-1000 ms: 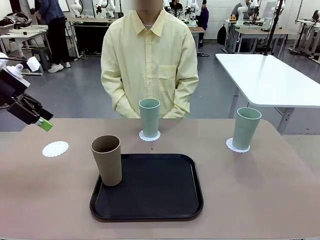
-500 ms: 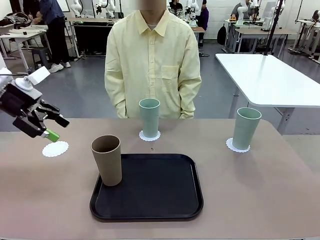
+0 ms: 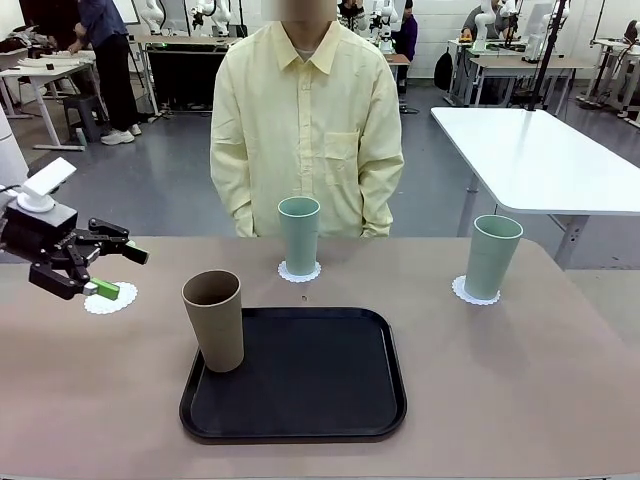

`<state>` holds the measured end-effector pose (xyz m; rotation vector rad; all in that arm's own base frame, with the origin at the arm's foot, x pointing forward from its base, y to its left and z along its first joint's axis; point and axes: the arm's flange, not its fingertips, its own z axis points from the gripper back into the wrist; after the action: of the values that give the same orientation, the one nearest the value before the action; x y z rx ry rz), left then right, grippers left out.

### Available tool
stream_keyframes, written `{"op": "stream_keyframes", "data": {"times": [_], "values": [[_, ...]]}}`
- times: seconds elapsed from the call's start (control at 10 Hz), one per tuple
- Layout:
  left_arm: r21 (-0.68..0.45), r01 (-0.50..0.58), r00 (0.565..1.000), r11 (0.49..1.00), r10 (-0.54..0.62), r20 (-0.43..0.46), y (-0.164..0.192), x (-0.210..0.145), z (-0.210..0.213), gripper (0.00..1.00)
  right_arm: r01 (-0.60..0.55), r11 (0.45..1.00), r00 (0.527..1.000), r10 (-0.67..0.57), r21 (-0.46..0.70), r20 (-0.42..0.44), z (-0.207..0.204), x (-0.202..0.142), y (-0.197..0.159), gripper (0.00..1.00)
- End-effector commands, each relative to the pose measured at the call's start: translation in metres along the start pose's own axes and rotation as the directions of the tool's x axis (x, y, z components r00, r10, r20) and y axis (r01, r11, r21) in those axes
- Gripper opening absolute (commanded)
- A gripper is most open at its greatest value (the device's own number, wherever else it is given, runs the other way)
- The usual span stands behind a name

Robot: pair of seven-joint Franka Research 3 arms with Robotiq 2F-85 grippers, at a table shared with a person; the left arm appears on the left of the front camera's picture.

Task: Place coasters on the table and set cups on them.
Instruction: Take one Reusable plastic cup from the Flat Tray and place it on a coaster set by the human.

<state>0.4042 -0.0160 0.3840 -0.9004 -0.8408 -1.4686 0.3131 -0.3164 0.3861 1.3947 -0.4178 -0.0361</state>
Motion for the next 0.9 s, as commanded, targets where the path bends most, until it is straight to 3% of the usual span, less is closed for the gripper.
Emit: {"op": "stream_keyframes", "data": {"times": [0.0, 0.5, 0.6, 0.8], "values": [[0.106, 0.023, 0.999, 0.994, -0.026, 0.027, -0.003, -0.018, -0.023, 1.00, 0.006, 1.000, 1.000, -0.006, -0.004, 0.002, -0.001, 0.000, -0.001, 1.00], [0.076, -0.013, 0.999, 0.997, 0.009, 0.043, -0.001, -0.036, -0.054, 1.00, 0.006, 1.000, 1.000, -0.006, -0.004, 0.002, -0.001, 0.000, -0.001, 1.00], [0.056, -0.045, 0.999, 0.997, 0.044, 0.005, 0.000, -0.032, -0.051, 1.00, 0.006, 1.000, 1.000, -0.006, -0.004, 0.002, -0.001, 0.000, -0.001, 1.00], [0.068, -0.028, 0.999, 0.997, 0.026, 0.039, -0.006, -0.030, -0.051, 1.00, 0.006, 1.000, 1.000, -0.006, -0.004, 0.002, -0.001, 0.000, -0.001, 1.00]]}}
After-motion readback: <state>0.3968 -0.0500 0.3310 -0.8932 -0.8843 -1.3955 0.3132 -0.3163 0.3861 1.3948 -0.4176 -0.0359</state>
